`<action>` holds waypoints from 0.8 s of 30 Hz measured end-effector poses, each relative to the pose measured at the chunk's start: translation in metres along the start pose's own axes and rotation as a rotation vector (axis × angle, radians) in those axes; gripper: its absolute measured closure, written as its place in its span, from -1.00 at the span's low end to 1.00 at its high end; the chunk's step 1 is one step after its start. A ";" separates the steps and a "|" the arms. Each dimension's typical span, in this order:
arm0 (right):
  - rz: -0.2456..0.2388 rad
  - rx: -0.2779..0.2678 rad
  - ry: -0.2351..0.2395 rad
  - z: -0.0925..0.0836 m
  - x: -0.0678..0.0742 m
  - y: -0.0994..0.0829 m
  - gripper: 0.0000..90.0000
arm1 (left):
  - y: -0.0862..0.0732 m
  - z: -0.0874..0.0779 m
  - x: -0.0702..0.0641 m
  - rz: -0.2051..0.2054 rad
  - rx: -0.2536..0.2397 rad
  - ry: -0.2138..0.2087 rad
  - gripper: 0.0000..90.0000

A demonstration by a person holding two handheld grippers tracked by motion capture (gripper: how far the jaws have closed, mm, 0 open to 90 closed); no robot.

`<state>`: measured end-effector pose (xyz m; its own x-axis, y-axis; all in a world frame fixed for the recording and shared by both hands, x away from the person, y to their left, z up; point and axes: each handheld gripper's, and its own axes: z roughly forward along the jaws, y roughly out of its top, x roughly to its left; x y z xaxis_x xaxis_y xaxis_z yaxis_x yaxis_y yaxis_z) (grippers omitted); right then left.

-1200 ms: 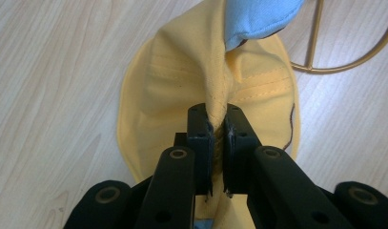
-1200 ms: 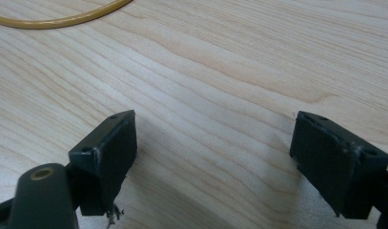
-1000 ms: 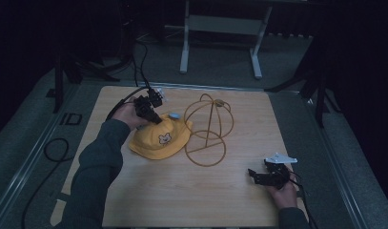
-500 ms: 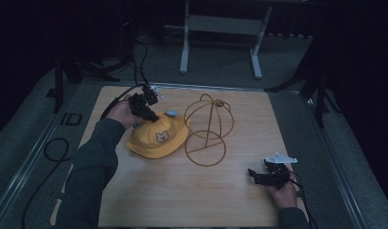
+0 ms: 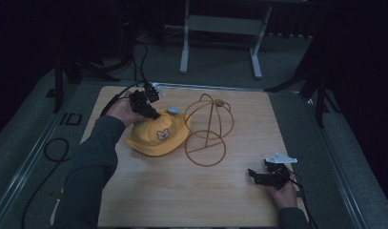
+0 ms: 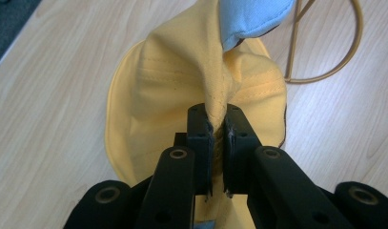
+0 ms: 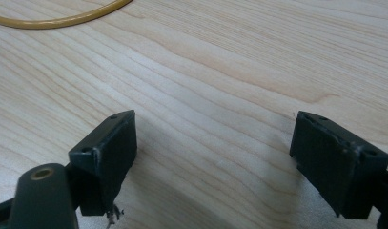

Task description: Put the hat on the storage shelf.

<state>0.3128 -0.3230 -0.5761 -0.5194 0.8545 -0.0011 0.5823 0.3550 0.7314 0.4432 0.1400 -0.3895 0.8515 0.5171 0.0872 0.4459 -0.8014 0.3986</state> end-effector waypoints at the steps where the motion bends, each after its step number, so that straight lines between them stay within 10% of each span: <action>1: 0.000 0.000 0.000 0.000 0.000 0.000 -0.64 | 0.001 -0.003 -0.001 0.005 0.001 0.009 0.86; 24: -0.001 -0.002 -0.001 0.000 0.000 0.000 -0.64 | -0.004 -0.035 -0.004 -0.026 -0.095 0.045 0.85</action>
<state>0.3129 -0.3230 -0.5762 -0.5195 0.8545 -0.0019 0.5808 0.3547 0.7327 0.4286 0.1520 -0.3597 0.8254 0.5525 0.1160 0.4378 -0.7562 0.4862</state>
